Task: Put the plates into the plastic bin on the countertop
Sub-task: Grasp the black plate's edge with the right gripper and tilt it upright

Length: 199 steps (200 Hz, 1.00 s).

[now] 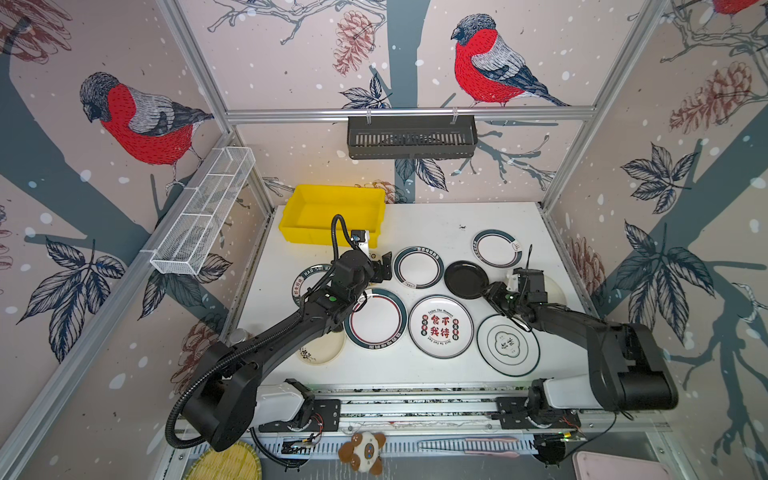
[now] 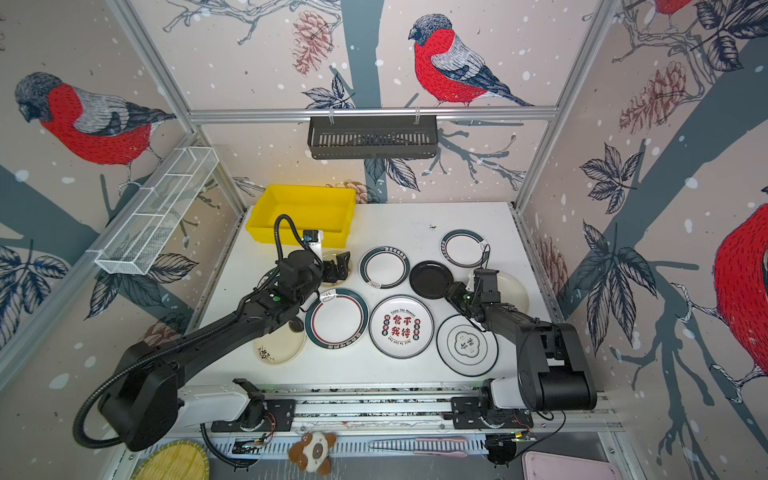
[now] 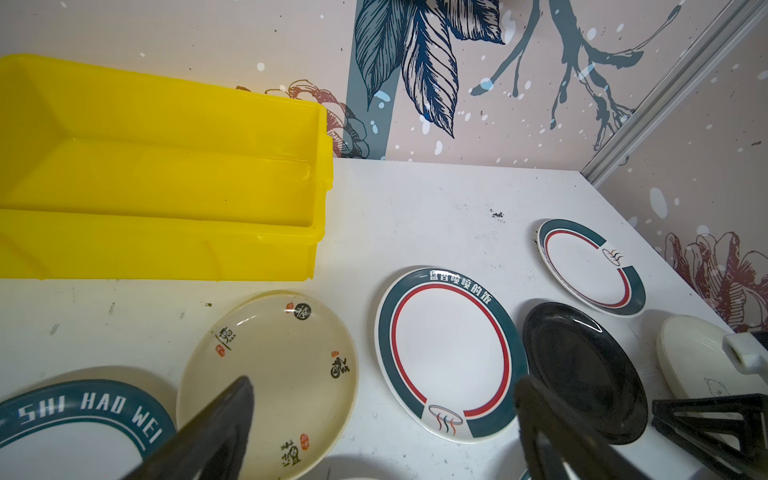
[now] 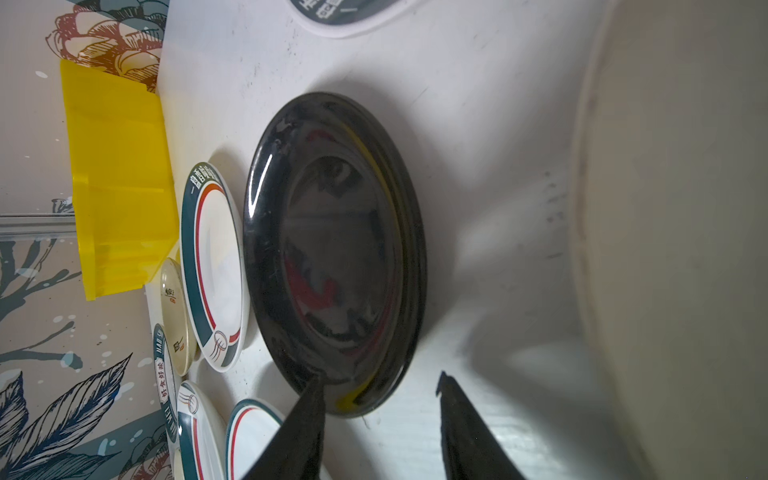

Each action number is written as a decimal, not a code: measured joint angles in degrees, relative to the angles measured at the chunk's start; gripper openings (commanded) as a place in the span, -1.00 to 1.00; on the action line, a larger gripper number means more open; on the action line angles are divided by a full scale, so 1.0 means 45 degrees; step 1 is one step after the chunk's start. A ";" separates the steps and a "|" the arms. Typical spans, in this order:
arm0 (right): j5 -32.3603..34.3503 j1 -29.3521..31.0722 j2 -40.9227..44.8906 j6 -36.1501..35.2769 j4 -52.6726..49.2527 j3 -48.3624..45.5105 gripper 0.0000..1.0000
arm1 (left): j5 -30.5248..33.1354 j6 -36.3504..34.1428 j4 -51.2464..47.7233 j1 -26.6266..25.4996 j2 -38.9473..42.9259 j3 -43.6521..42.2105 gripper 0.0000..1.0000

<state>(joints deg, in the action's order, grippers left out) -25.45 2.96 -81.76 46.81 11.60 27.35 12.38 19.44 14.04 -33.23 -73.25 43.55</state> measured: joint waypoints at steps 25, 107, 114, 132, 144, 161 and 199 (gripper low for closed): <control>-0.0112 -0.0010 -0.0612 0.0272 0.0544 0.0015 -0.23 | -0.0024 0.0000 -0.0238 0.0000 0.0000 0.0117 0.93; 0.0058 -0.0107 -0.1404 0.0913 0.1744 0.0097 -0.37 | 0.0306 0.0015 -0.0622 0.0000 0.0102 0.0136 0.95; 0.0068 -0.0117 -0.1462 0.0918 0.1831 0.0097 -0.43 | 0.0316 0.0019 -0.0651 0.0000 0.0102 0.0136 0.95; 0.0083 -0.0117 -0.1681 0.0981 0.1962 0.0160 -0.56 | 0.0359 0.0015 -0.0685 0.0000 0.0107 0.0136 0.92; 0.0083 -0.0117 -0.1836 0.1020 0.2001 0.0248 -0.56 | 0.0355 0.0010 -0.0685 0.0000 0.0092 0.0136 0.91; 0.0044 -0.0131 -0.2079 0.1088 0.2137 0.0398 -0.59 | 0.0311 0.0005 -0.0690 0.0000 -0.0015 0.0141 0.91; 0.0029 -0.0141 -0.2453 0.1234 0.2327 0.0578 -0.78 | 0.0262 0.0010 -0.0826 0.0000 -0.0155 0.0141 0.91</control>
<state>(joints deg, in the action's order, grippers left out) -25.32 2.33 -92.79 52.36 22.06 29.95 13.56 19.49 10.33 -33.23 -73.95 44.18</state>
